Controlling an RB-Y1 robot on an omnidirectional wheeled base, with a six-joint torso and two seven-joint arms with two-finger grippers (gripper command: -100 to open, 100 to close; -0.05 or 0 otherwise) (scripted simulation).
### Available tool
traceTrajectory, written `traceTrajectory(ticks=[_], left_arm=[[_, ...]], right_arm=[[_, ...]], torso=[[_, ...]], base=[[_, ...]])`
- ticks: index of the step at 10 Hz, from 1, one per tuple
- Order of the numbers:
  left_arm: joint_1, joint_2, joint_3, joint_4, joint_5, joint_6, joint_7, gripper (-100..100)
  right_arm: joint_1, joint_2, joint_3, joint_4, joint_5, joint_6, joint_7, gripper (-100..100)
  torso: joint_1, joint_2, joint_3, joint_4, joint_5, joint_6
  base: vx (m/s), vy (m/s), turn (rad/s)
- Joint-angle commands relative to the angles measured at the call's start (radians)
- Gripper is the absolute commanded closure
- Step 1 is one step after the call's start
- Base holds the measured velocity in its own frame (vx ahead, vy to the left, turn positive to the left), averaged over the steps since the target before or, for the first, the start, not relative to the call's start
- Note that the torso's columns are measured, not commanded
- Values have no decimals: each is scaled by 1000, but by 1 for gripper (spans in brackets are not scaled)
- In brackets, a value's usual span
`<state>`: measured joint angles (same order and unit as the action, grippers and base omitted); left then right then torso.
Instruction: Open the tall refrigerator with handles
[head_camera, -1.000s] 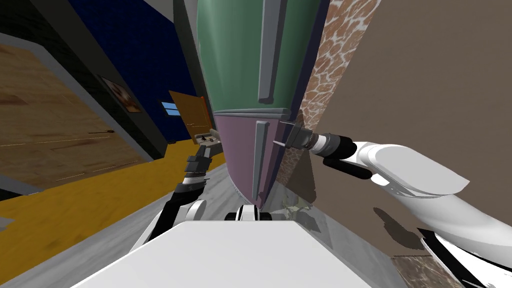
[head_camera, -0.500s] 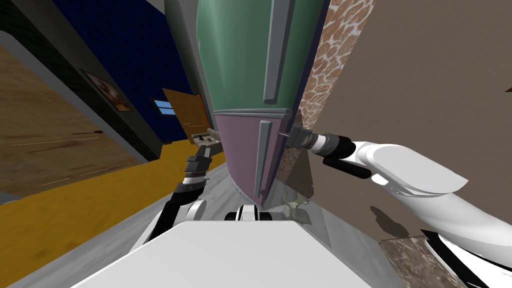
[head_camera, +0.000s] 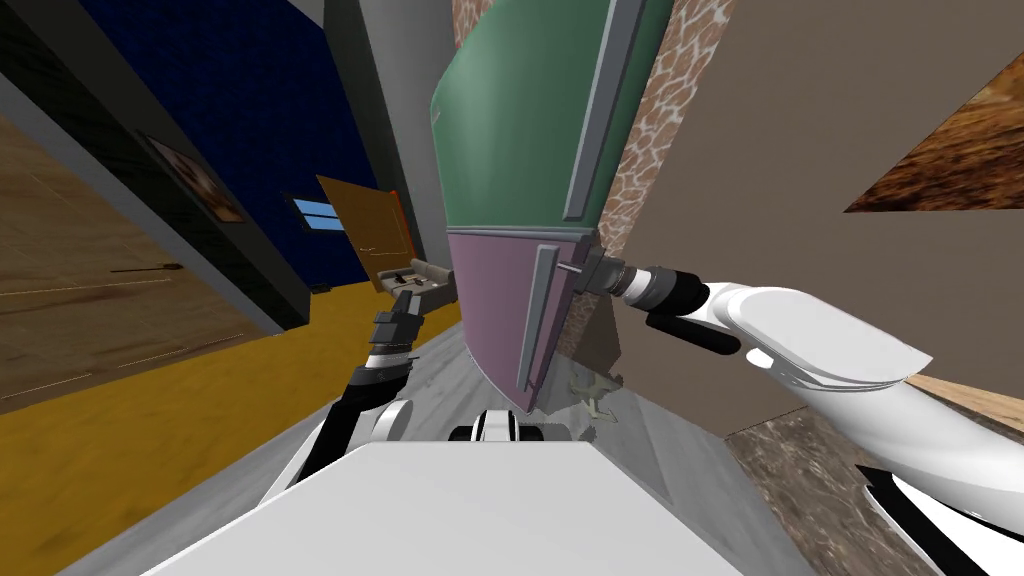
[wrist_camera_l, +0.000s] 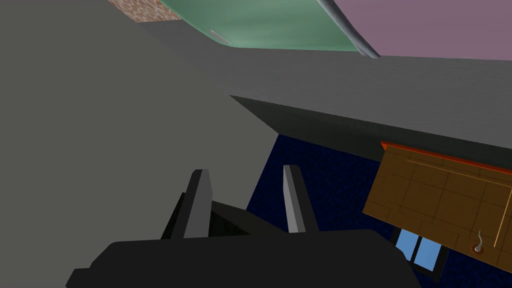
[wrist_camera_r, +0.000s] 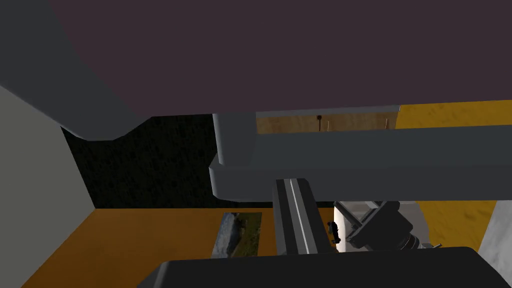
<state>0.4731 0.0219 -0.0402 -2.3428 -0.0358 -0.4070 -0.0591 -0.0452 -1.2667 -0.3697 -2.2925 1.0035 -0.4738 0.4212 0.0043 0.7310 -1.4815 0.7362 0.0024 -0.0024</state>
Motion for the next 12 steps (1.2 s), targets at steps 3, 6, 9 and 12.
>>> traceTrajectory(ticks=[3,6,9,12], left_arm=[[0,0,0,0,0,0,0,0],[0,0,0,0,0,0,0,0],[0,0,0,0,0,0,0,0],[0,0,0,0,0,0,0,0]], right_arm=[[15,-11,-13,33,14,16,-1,100],[29,-21,-20,57,26,30,-2,100],[22,-54,-34,70,31,29,-17,-100],[4,-103,-60,86,28,14,-37,-100]], torso=[[-2,2,2,0,-1,0],[0,6,5,2,-1,3],[-12,4,4,1,-4,2],[-3,-5,-5,-1,0,0]], base=[[-153,223,-78],[-150,255,-141],[-86,136,-46],[82,78,-29]])
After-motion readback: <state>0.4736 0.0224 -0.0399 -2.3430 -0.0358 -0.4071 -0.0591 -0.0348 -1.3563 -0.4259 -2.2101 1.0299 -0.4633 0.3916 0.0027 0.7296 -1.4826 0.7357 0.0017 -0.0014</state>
